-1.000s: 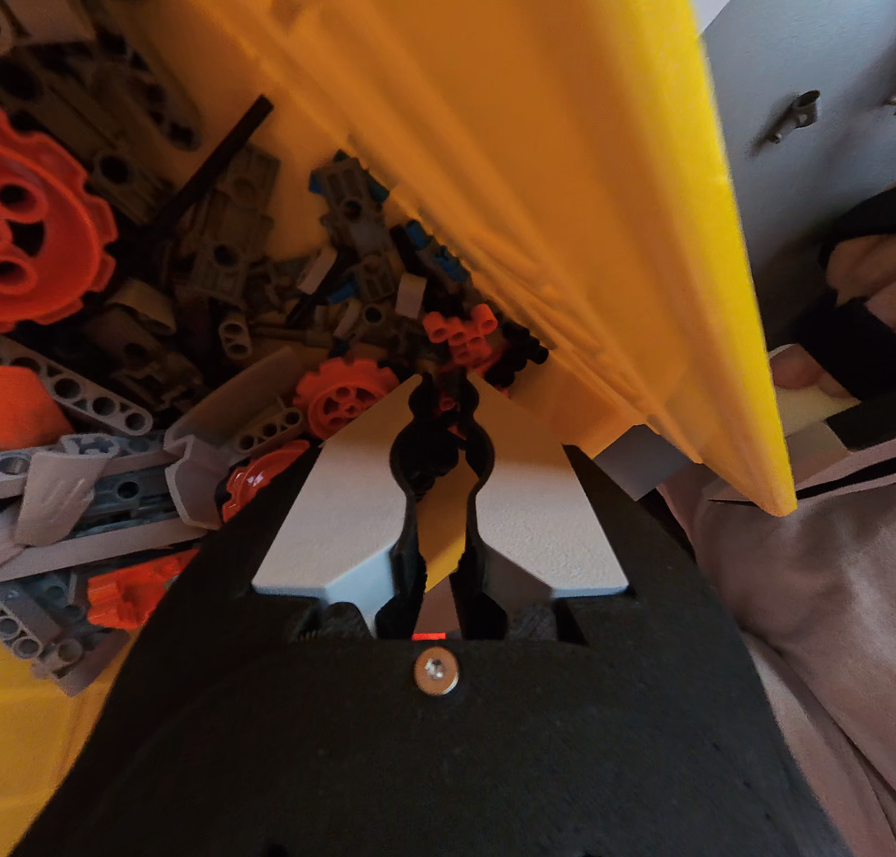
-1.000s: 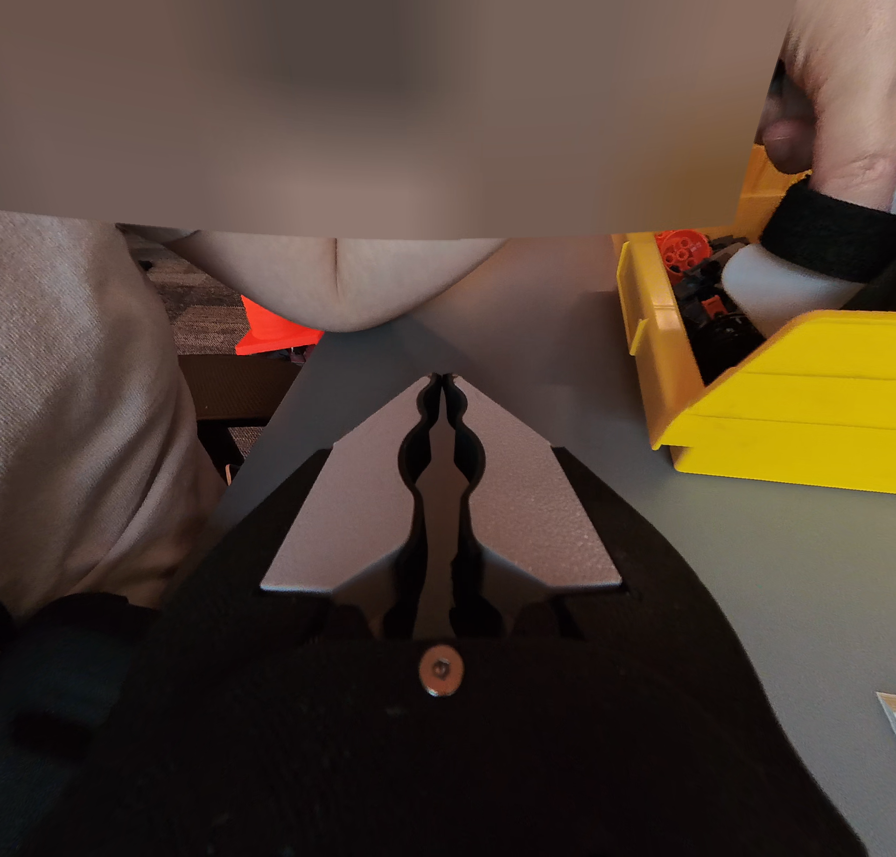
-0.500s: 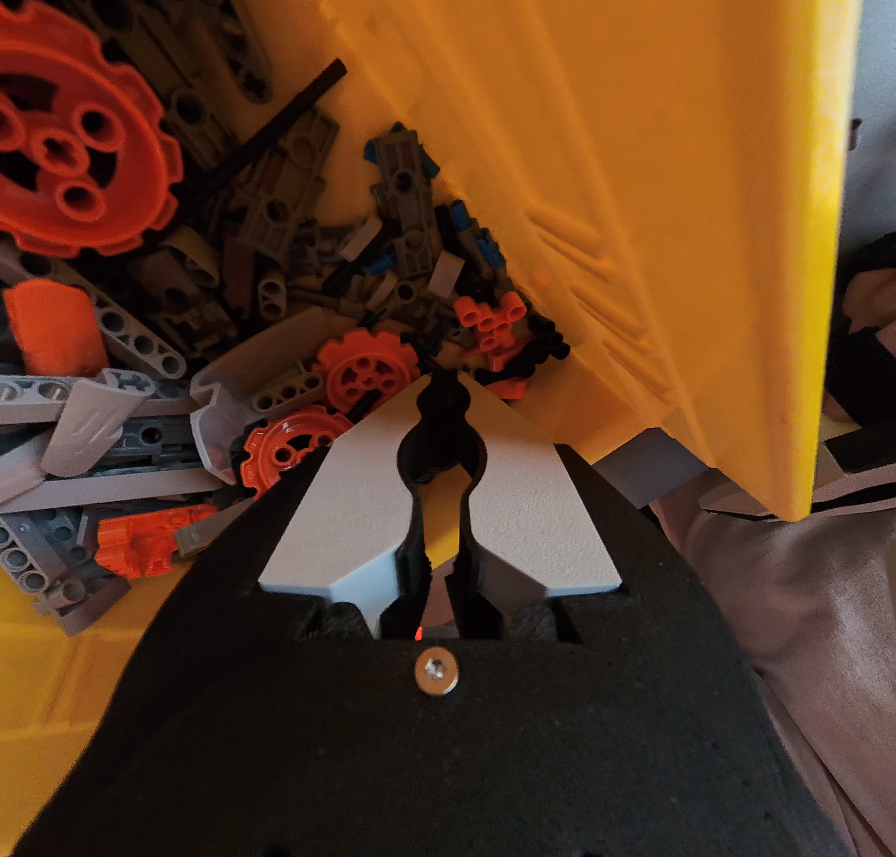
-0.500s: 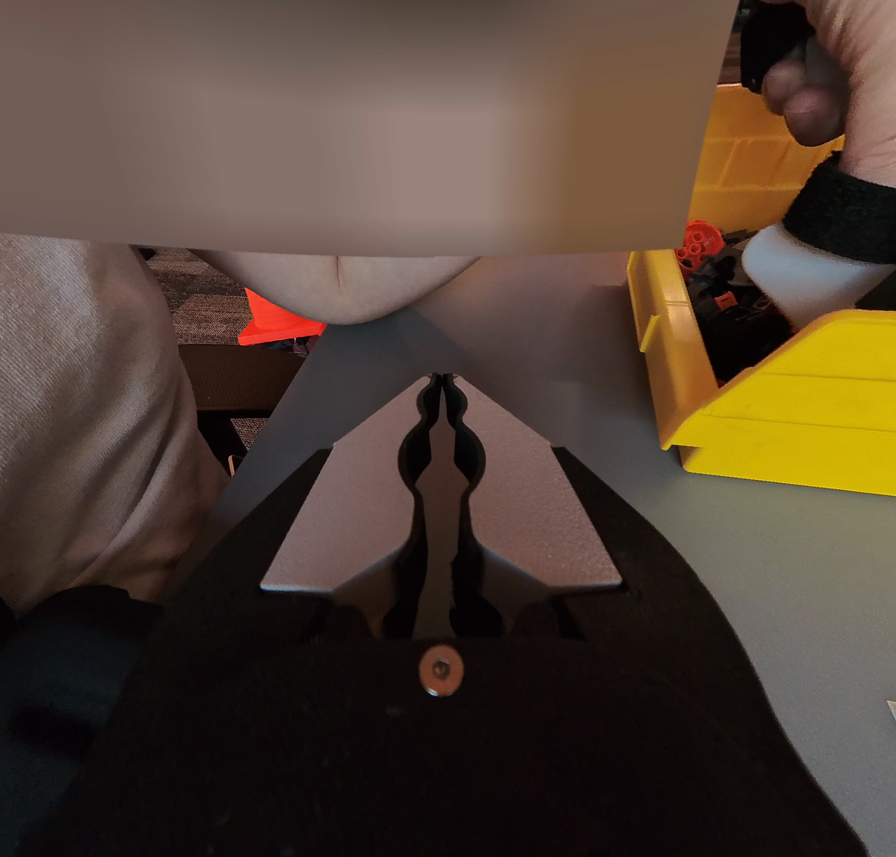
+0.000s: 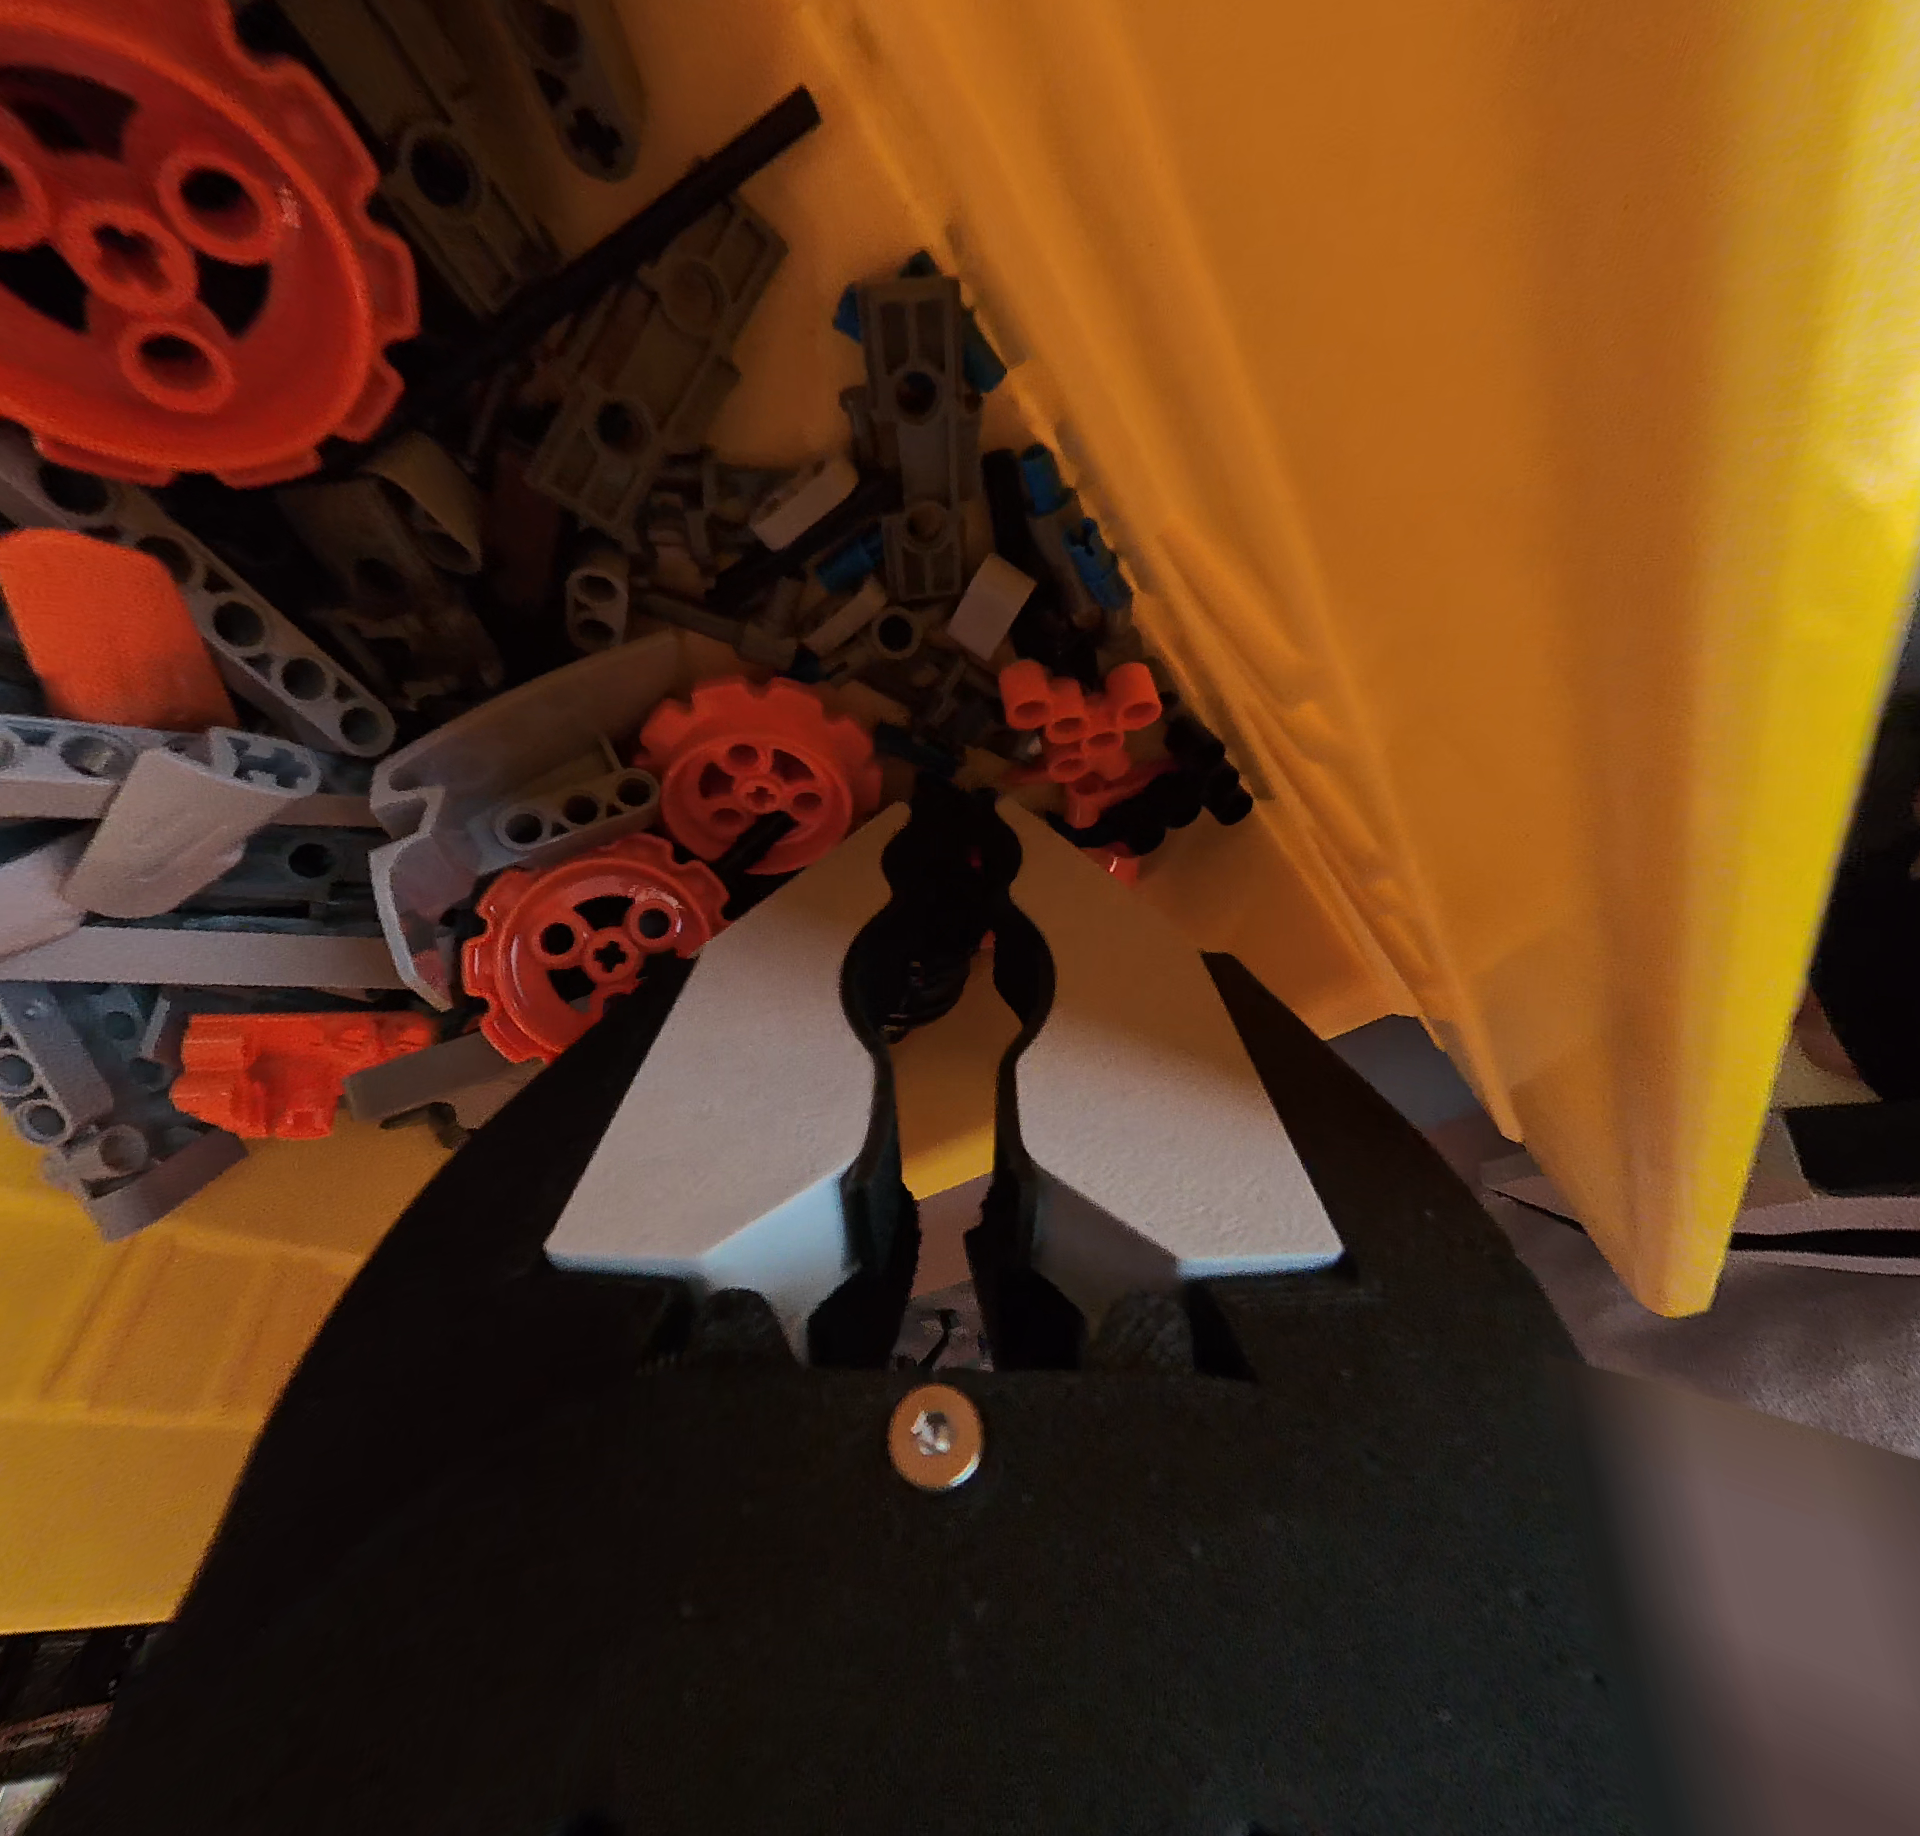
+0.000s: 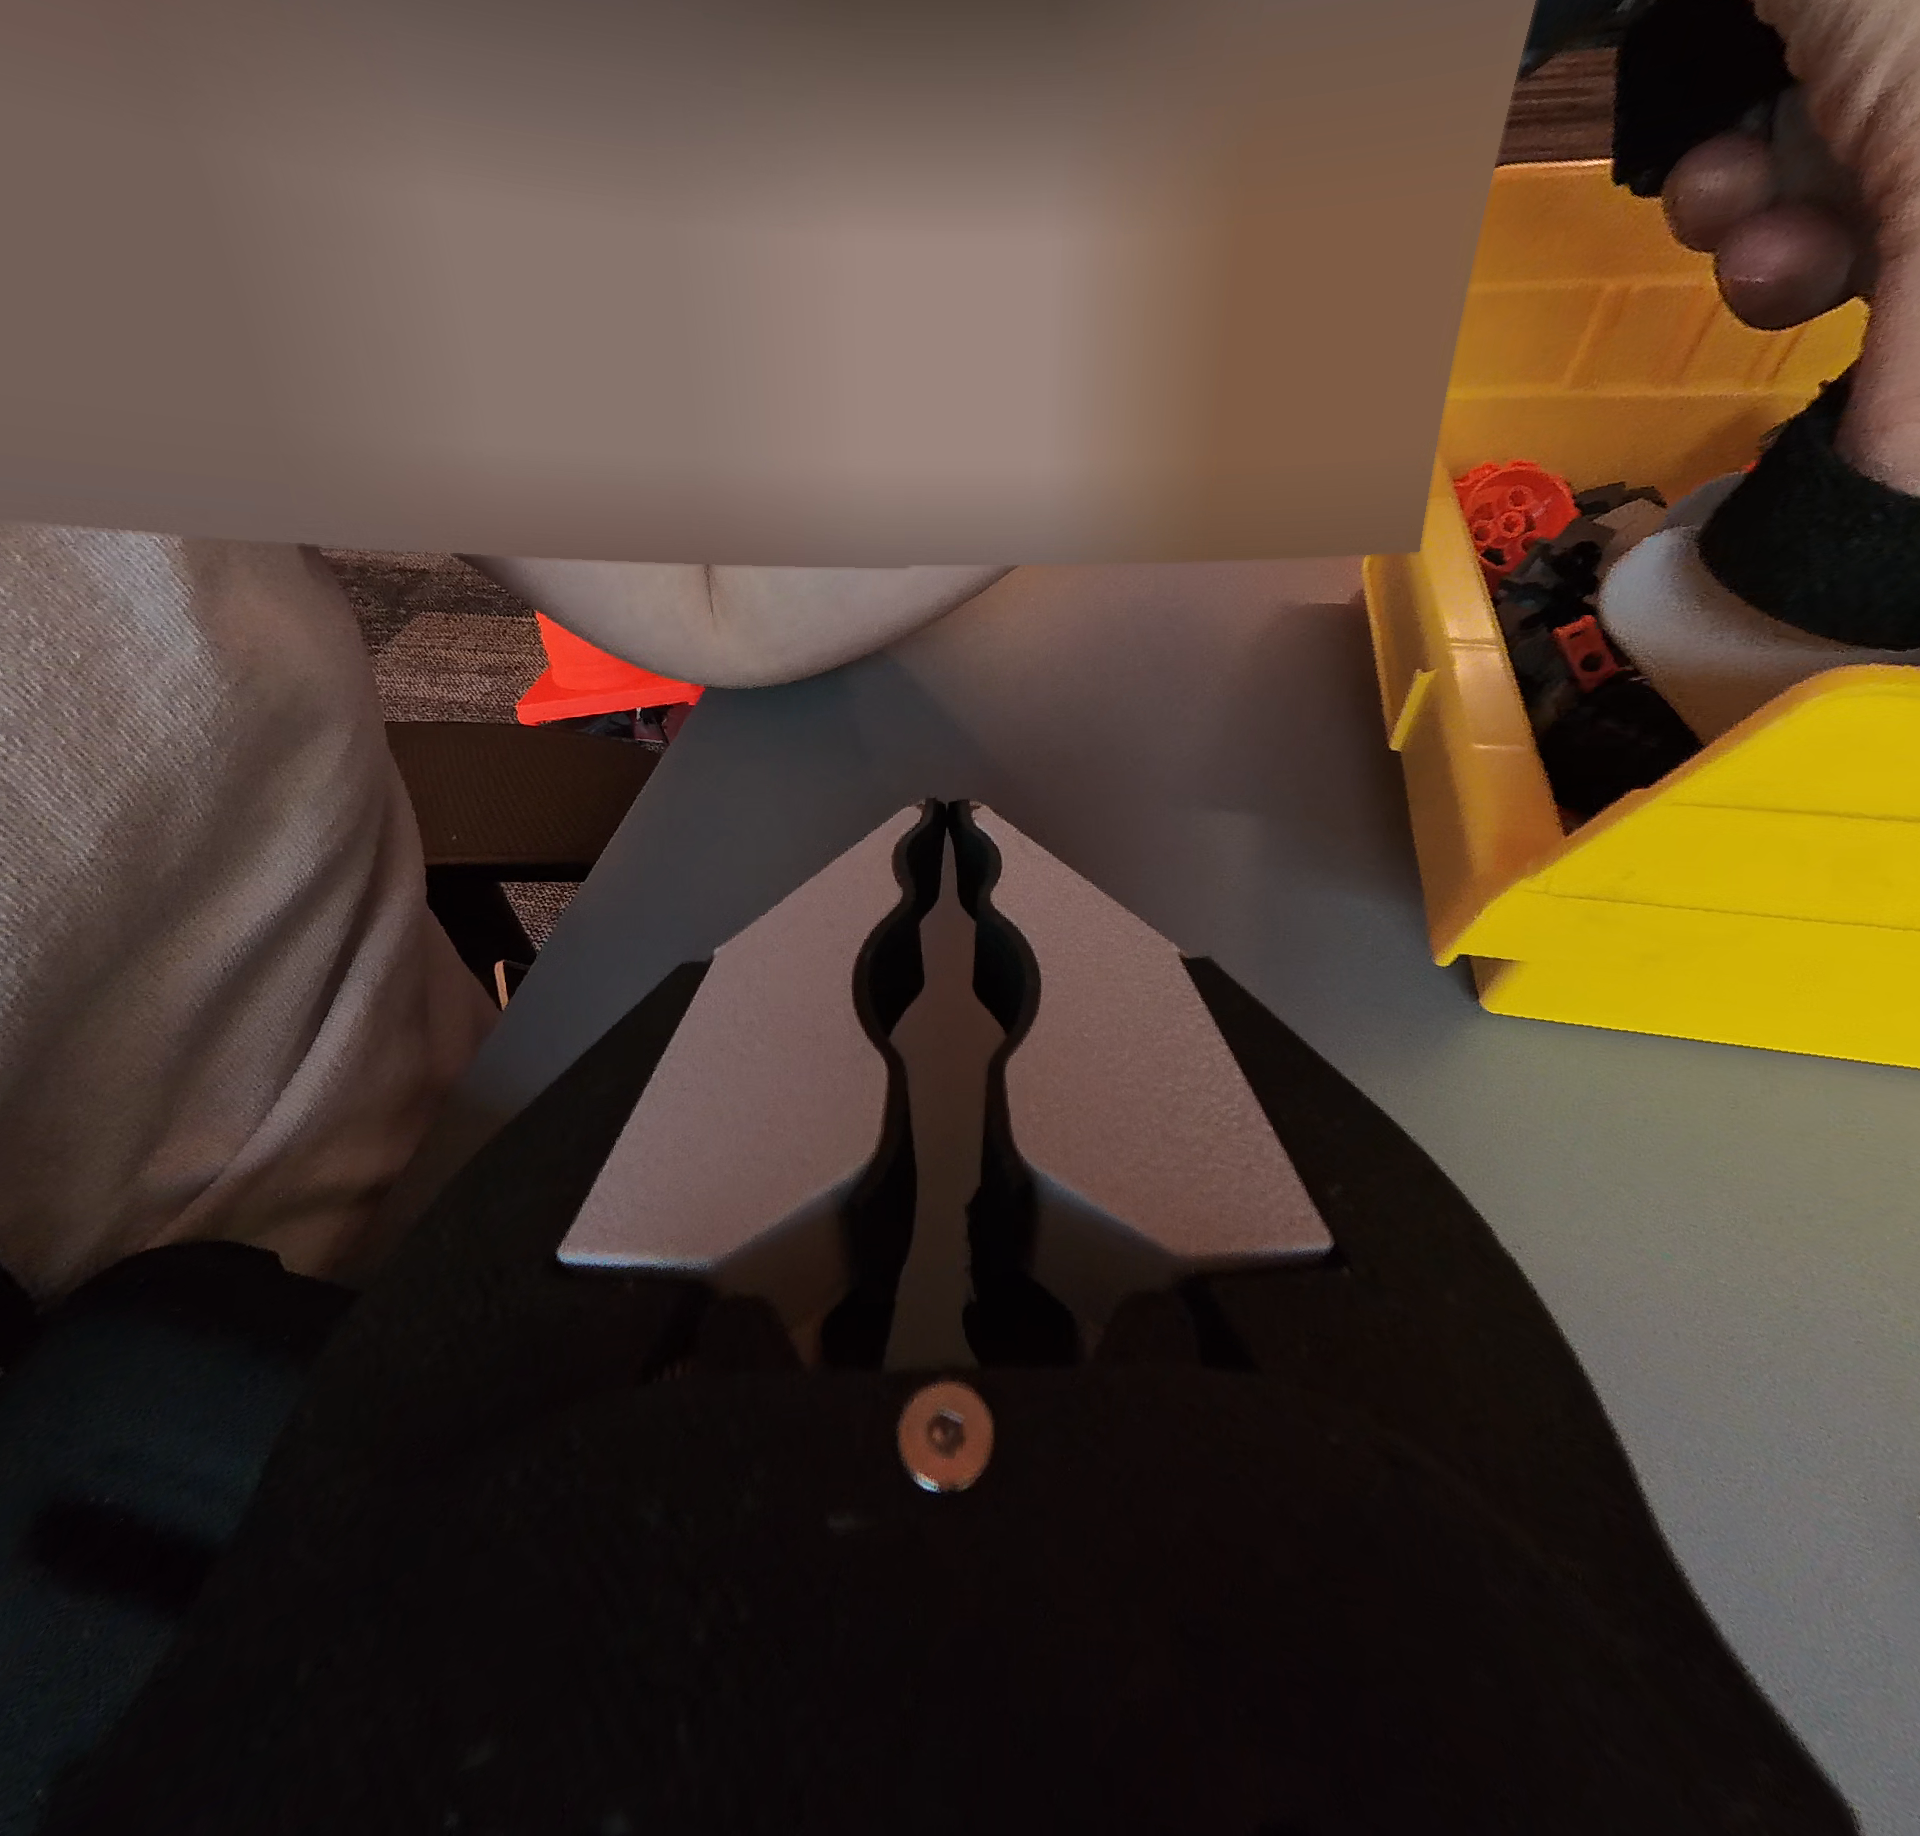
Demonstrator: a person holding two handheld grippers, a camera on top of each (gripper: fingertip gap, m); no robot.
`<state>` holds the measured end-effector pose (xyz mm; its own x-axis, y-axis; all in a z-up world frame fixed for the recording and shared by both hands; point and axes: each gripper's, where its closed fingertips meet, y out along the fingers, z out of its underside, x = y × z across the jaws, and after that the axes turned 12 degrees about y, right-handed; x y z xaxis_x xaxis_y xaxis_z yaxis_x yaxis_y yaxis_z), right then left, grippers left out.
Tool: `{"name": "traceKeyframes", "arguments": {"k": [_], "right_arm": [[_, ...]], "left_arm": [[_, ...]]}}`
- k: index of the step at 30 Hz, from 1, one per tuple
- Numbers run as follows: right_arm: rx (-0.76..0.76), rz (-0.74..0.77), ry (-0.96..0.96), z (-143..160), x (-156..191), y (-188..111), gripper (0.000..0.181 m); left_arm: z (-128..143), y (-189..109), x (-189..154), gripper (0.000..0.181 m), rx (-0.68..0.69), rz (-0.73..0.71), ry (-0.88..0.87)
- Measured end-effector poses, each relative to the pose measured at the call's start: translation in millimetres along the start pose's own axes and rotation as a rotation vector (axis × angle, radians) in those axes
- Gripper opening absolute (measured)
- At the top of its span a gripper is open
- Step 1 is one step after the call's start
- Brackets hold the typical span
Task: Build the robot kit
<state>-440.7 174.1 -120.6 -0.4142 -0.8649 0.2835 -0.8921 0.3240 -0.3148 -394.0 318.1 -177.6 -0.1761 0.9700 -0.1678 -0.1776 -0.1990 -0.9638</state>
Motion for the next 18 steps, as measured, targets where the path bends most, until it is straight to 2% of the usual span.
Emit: {"name": "traceKeyframes", "arguments": {"k": [10,13,18], "right_arm": [[0.003,-0.003,-0.001,0.0,0.4,0.3,0.000],[-0.002,0.003,-0.002,-1.0,-1.1,-0.5,0.000],[-0.097,0.038,0.005,-21.9,-10.5,-13.1,0.000]], "left_arm": [[2.3,-2.9,0.9,0.000,-0.020,0.027,0.051],[-3.2,-25.5,-6.9,0.000,-0.177,0.094,0.094],[-16.5,-94.5,-19.5,0.000,-0.571,0.150,0.170]]}}
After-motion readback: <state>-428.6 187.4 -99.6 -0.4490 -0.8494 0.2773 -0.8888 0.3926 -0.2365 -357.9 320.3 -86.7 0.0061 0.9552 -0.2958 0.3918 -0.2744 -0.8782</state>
